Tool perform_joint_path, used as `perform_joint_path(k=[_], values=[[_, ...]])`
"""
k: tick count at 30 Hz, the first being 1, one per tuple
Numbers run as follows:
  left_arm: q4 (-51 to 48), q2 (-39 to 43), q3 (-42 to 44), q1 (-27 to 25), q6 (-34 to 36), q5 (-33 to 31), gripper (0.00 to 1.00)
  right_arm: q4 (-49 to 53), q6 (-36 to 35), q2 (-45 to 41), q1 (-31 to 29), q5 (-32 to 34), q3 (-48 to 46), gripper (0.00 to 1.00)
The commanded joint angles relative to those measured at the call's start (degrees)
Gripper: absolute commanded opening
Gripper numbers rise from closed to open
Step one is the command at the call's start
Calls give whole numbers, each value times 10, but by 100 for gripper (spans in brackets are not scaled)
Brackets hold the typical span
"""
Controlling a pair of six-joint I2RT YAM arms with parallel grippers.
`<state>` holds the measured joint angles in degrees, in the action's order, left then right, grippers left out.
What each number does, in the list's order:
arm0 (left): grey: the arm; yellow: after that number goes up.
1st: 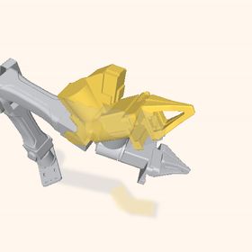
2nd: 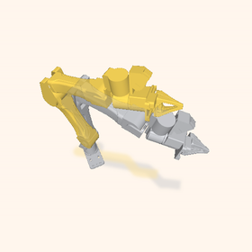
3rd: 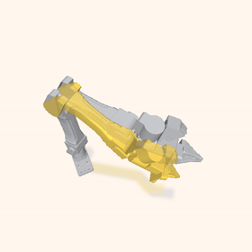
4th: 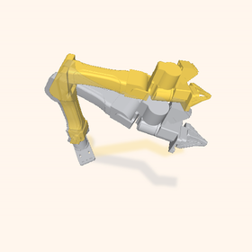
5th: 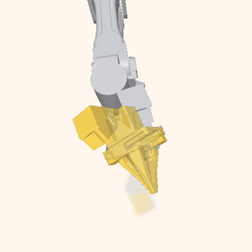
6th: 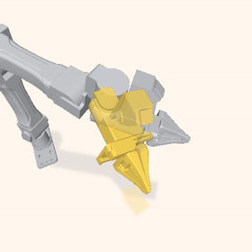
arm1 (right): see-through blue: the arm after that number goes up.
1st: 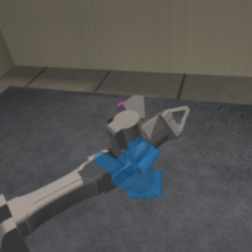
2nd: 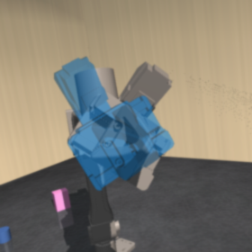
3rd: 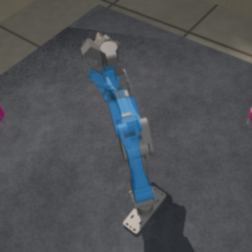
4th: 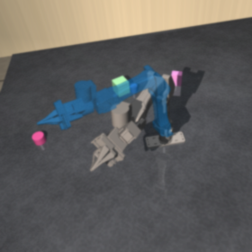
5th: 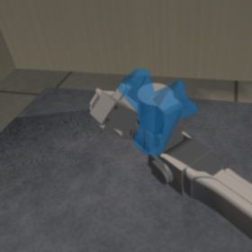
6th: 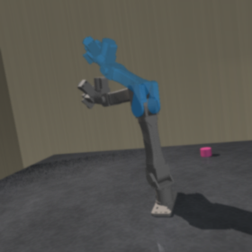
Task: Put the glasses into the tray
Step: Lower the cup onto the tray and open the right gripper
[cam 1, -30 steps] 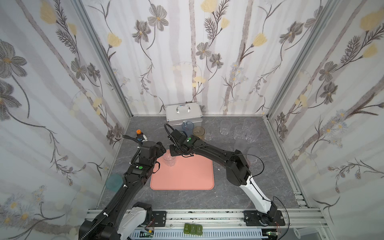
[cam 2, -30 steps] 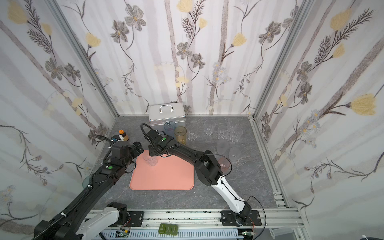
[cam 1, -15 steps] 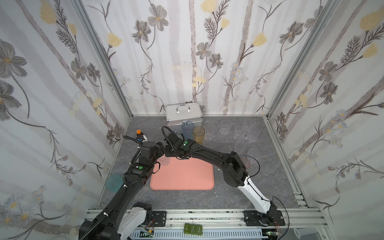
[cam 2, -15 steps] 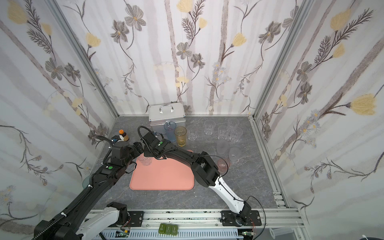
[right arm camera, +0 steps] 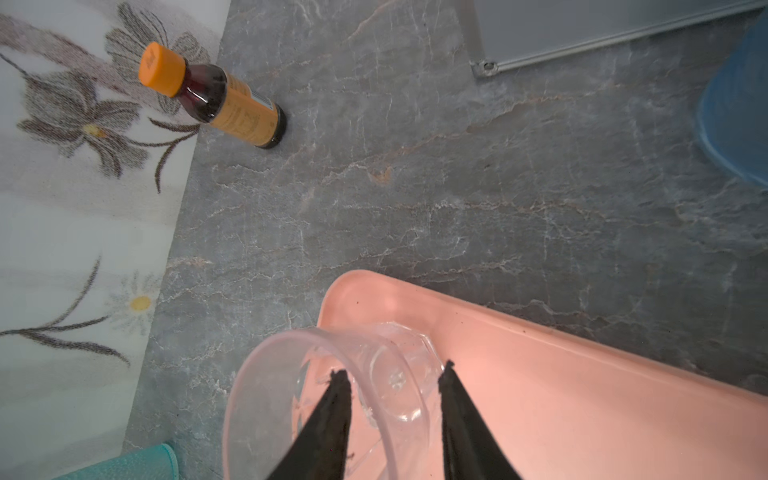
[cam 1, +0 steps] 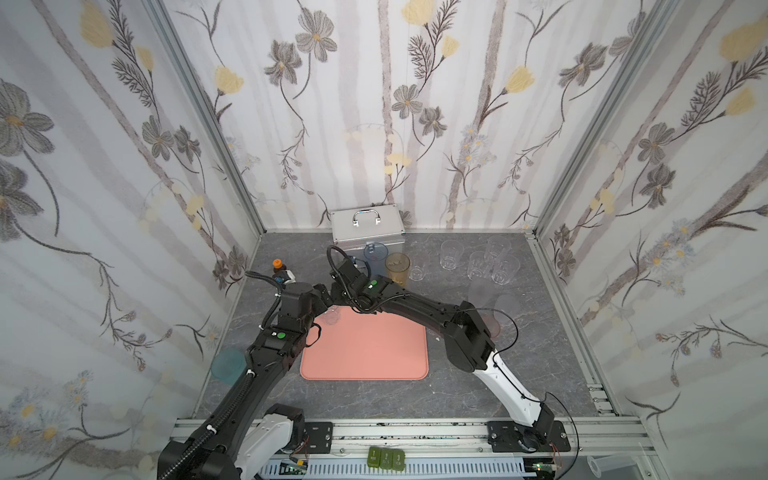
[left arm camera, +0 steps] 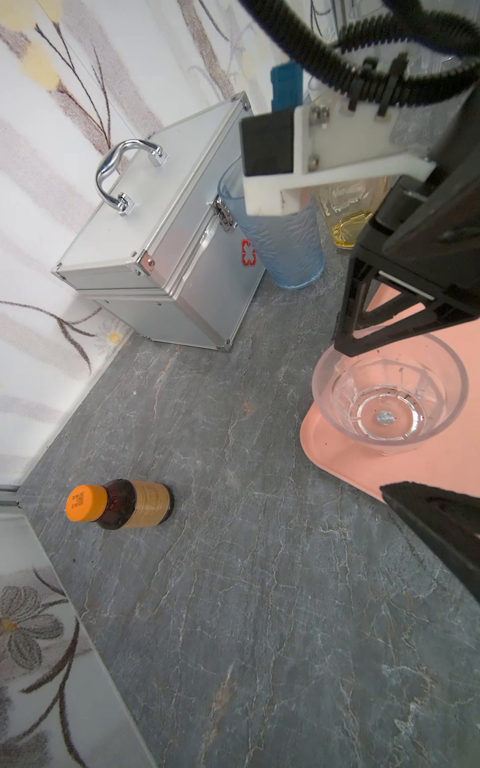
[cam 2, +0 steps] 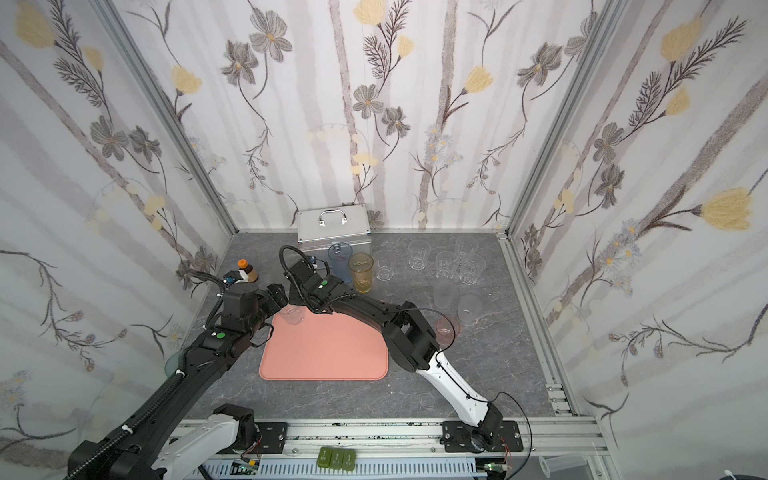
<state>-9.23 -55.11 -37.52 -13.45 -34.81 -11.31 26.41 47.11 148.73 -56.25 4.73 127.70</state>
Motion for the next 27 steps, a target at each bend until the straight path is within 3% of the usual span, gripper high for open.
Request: perform_joint_path(k=[1, 8, 16, 19, 27], values=[[5, 9, -9, 0, 12, 9, 87, 3, -26, -60, 9, -36, -9, 46], [-33, 17, -24, -13, 16, 50, 86, -87, -45, -234, 29, -37, -220, 50], [-50, -6, -16, -161, -44, 31, 85, -166, -21, -382, 58, -15, -489, 50], [-47, -45, -9, -184, -53, 6, 86, -186, -18, -404, 64, 8, -556, 50], [21, -130, -26, -183, -5, -21, 88, -243, -32, -416, 74, 50, -657, 49]])
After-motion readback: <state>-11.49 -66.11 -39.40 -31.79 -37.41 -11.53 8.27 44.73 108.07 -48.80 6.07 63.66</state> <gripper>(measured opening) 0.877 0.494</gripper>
